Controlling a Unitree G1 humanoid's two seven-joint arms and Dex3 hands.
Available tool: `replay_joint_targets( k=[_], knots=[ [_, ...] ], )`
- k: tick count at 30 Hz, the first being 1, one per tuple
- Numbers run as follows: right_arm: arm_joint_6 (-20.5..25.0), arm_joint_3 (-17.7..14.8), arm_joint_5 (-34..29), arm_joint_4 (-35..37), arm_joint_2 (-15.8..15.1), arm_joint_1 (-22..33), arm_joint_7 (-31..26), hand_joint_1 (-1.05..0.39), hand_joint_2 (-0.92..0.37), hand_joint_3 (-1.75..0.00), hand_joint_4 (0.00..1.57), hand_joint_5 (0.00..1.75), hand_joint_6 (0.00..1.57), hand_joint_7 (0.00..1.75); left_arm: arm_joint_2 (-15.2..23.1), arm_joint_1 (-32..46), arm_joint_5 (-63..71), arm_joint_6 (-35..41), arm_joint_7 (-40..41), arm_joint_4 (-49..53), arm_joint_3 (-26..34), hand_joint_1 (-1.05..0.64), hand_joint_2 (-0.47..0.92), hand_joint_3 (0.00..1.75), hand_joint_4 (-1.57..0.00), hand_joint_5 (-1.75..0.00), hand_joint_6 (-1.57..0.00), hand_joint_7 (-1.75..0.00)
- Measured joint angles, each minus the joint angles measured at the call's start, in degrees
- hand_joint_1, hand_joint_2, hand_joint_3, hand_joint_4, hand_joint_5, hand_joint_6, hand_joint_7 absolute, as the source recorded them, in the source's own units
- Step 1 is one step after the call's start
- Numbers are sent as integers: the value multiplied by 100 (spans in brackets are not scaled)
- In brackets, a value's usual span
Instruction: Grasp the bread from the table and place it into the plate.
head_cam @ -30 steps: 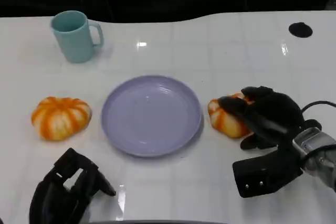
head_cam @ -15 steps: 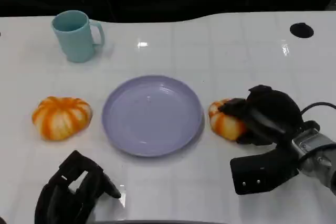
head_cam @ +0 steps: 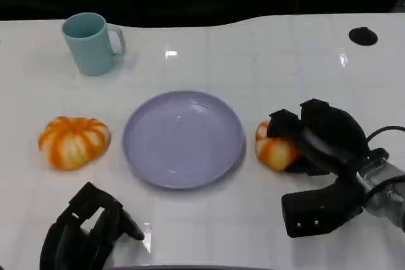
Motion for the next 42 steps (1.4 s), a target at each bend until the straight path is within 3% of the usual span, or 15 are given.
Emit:
replay_joint_targets(
  k=[6, 13, 21, 27, 28, 30, 34, 36, 40, 42],
  knots=[
    [-126, -125, 100, -89, -136, -13, -24, -14, -92, -19, 58, 175, 40, 173, -11, 0, 9, 34, 2, -13, -40, -54, 92, 27, -62, -175, -51, -149],
    [-576, -441, 499, -338, -210, -95, -191, -11, -91, -17, 62, 175, 43, 175, -30, -3, 45, -2, 2, 9, -50, -53, 92, 29, -61, -175, -50, -150],
    [-998, -760, 801, -790, -114, -152, -214, -10, -88, -34, 76, 175, 61, 169, -29, 5, 0, 59, 1, -7, -36, -53, 92, 24, -62, -175, -51, -150],
    [-993, -736, 766, -933, 164, -259, -132, -10, -84, -42, 77, 175, 65, 165, -27, 32, -1, 156, 1, -51, -52, -52, 92, 25, -62, -175, -51, -149],
    [-988, -709, 748, -933, 234, -289, -75, -11, -83, -45, 77, 175, 71, 152, -27, 39, -2, 156, 1, -56, -52, -52, 92, 25, -62, -175, -51, -148],
    [-921, -587, 658, -932, 378, -363, 7, -12, -81, -47, 77, 175, 75, 143, -27, 41, -5, 159, 1, -63, -53, -53, 92, 25, -62, -175, -51, -148],
    [-821, -437, 533, -875, 609, -505, 97, -8, -71, -61, 79, 175, 66, 165, -31, 65, 1, 188, 1, -98, -91, -53, 92, 26, -62, -175, -52, -149],
    [-792, -316, 459, -789, 808, -605, 123, -8, -69, -64, 80, 175, 65, 168, -24, 90, 11, 189, 1, -162, -115, -53, 92, 27, -62, -175, -52, -149],
    [-737, -224, 441, -644, 1152, -686, 360, -15, -58, -95, 84, 175, 63, 174, -39, 116, 22, 191, 2, -209, -148, -53, 92, 25, -63, -175, -52, -149],
    [-599, -96, 385, -569, 1289, -746, 417, -16, -57, -99, 86, 175, 65, 175, -45, 138, 16, 203, 2, -229, -148, -53, 92, 24, -63, -175, -52, -149]
  ],
)
